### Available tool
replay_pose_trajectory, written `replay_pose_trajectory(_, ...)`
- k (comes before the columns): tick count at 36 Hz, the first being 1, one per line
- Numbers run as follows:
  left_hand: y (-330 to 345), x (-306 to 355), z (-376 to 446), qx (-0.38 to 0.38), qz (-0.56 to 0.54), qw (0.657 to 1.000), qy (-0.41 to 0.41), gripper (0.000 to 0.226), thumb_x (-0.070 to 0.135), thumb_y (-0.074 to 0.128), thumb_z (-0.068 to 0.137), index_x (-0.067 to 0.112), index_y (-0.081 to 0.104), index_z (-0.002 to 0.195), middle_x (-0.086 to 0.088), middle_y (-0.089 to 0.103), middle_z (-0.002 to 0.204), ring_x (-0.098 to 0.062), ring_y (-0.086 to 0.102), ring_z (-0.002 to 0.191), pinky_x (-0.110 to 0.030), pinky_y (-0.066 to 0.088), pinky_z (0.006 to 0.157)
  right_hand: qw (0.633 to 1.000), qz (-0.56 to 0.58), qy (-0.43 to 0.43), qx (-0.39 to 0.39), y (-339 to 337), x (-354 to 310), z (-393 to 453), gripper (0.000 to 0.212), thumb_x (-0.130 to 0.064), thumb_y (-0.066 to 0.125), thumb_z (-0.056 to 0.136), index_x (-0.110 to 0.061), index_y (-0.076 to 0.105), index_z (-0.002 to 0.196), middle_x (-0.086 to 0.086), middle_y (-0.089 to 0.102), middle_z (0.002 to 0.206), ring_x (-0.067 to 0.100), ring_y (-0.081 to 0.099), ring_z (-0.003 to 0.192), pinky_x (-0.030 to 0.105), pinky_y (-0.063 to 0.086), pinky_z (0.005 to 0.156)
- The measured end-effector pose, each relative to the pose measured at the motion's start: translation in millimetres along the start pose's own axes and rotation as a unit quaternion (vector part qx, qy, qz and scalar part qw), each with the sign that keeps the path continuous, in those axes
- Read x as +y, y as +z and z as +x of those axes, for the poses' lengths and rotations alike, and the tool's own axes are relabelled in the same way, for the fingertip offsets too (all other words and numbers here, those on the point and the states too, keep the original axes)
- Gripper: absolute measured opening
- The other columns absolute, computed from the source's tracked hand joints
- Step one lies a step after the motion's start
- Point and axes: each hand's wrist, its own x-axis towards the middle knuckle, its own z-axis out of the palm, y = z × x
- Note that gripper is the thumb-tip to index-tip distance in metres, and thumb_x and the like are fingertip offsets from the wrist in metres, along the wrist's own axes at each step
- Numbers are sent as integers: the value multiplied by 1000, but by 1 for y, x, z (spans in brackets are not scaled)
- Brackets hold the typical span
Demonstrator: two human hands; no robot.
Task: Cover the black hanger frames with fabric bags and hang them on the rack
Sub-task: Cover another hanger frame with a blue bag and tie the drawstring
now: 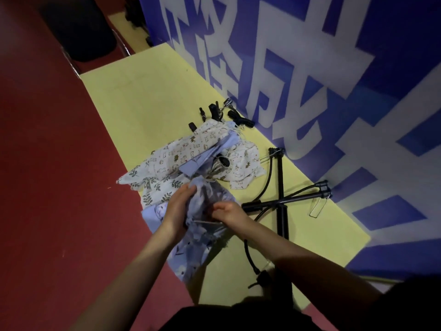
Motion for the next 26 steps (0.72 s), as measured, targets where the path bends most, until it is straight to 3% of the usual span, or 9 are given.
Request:
replay_pose_trajectory(3, -11, 7, -12, -26, -74, 997, -16, 32, 29, 63, 86, 6, 65, 108, -21, 63, 116, -35, 58, 107, -49, 43, 100, 1000, 1, 8, -16, 7, -6, -11, 23, -10, 51, 99, -18, 58, 79, -4, 64, 61, 12, 66, 58, 23, 50, 56)
replay_pose_trajectory(6, -20, 6, -29, -26, -98, 994, -31, 46, 32, 58, 88, 0, 57, 121, -23, 59, 122, -39, 56, 112, -54, 41, 103, 999, -33, -10, -38, 8, -12, -21, 23, -18, 48, 102, -15, 60, 82, -2, 65, 70, 13, 68, 58, 24, 50, 51)
replay_pose_trajectory(9, -29, -3, -44, -26, -112, 993, -26, 52, 33, 58, 87, -4, 53, 123, -25, 59, 120, -39, 58, 107, -54, 45, 100, 997, -67, -21, -22, 4, -14, -27, 27, -21, 48, 101, -5, 64, 117, 9, 68, 104, 29, 68, 85, 39, 54, 72)
replay_pose_trajectory(11, -34, -9, -50, -33, -123, 991, -31, 37, 29, 49, 92, 1, 58, 114, -20, 64, 113, -35, 62, 101, -48, 48, 97, 997, -77, -12, 0, -1, -12, -31, 34, -22, 49, 100, -8, 58, 130, 8, 65, 119, 21, 63, 97, 28, 50, 81)
replay_pose_trajectory(13, -37, -11, -53, -28, -122, 991, -35, 38, 29, 47, 94, 2, 56, 119, -21, 62, 118, -36, 60, 105, -50, 45, 101, 993, -115, -36, 11, -8, -9, -37, 33, -23, 51, 99, -11, 59, 128, 1, 64, 114, 9, 60, 94, 15, 46, 76)
replay_pose_trajectory(16, -38, -14, -53, 1, -87, 996, -30, 48, 28, 49, 97, -5, 46, 131, -32, 50, 130, -41, 53, 111, -57, 38, 104, 978, -204, -49, 5, -16, -4, -49, 31, -30, 48, 100, -18, 59, 127, 0, 67, 100, 16, 64, 81, 16, 46, 62)
replay_pose_trajectory(21, -26, -12, -51, -10, -41, 998, -36, 40, 31, 49, 96, -4, 59, 114, -28, 60, 111, -38, 58, 98, -46, 46, 88, 914, -405, -23, 21, -24, 4, -53, 32, -34, 47, 98, -21, 61, 123, 5, 66, 118, 25, 61, 102, 32, 48, 80)
replay_pose_trajectory(24, -15, -7, -46, -52, -56, 995, -65, 39, 30, 40, 102, 1, 63, 114, -20, 66, 110, -35, 64, 101, -43, 51, 86, 918, -393, -9, 48, -23, 8, -53, 27, -28, 50, 96, -16, 65, 115, 7, 67, 115, 27, 62, 101, 31, 47, 80)
replay_pose_trajectory(26, -7, -1, -41, -84, -79, 991, -73, 39, 32, 39, 103, 4, 64, 115, -17, 69, 108, -31, 67, 98, -41, 55, 81, 960, -265, -48, 79, -22, 7, -58, 21, -15, 52, 96, -14, 68, 109, 6, 70, 104, 27, 66, 93, 34, 52, 80)
